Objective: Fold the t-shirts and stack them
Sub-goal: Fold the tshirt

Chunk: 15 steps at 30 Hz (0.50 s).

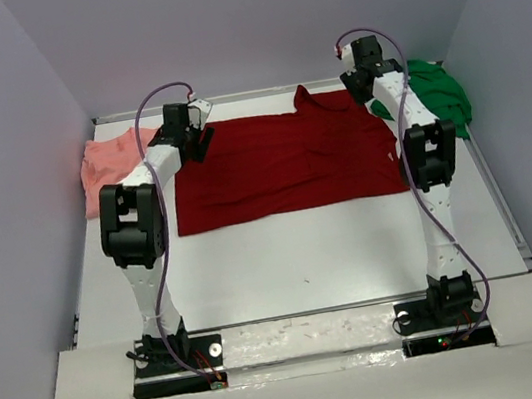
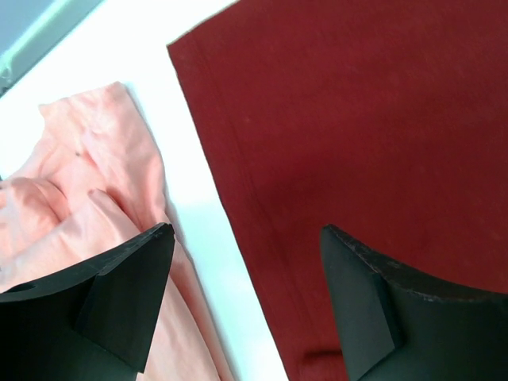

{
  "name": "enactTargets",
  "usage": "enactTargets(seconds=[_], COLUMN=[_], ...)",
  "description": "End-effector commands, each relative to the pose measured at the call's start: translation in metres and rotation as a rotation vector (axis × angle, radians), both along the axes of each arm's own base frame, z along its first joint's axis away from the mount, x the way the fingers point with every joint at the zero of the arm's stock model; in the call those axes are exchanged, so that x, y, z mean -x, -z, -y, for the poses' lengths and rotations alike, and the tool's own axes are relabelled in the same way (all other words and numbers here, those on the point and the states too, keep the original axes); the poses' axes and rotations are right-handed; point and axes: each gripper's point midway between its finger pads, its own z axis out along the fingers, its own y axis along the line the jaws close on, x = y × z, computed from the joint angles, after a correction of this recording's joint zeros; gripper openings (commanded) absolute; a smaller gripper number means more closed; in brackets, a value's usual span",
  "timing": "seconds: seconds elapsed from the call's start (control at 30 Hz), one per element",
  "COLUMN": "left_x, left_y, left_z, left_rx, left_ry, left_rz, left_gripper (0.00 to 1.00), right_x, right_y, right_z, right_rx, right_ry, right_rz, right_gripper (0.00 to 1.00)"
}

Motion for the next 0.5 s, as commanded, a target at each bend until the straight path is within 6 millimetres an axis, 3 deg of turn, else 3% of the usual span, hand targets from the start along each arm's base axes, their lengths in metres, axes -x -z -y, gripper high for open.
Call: enactTargets(seconds=[0.0,0.03,0.3,0.47], left_x=[-0.034,-0.04,-0.07,-0.072], left_y=[-0.033,-0.04,-0.037,-0.024], left_z=[-0.01,-0.011,-0.022,-0.03], left_rx=[0.015,0.021,0.019,0.015], left_ry=[-0.078,-0.087,-0.154,-0.198], left_rz=[0.125,0.144,0.172,0.135], left_gripper=[0.86,0.86,0.86,0.86], right_x=[-0.015,-0.017,-0.03,-0.037], right_y=[-0.014,-0.012,0.002,0.012], right_z=[0.006,0.006,0.003,0.008], right_rx=[0.018,0.019,0.022,0.021], right_ry=[0.009,0.01,-0.012,-0.008], right_rz=[0.057,0.059,0.077,0.082], right_gripper=[0.45,0.45,0.45,0.46])
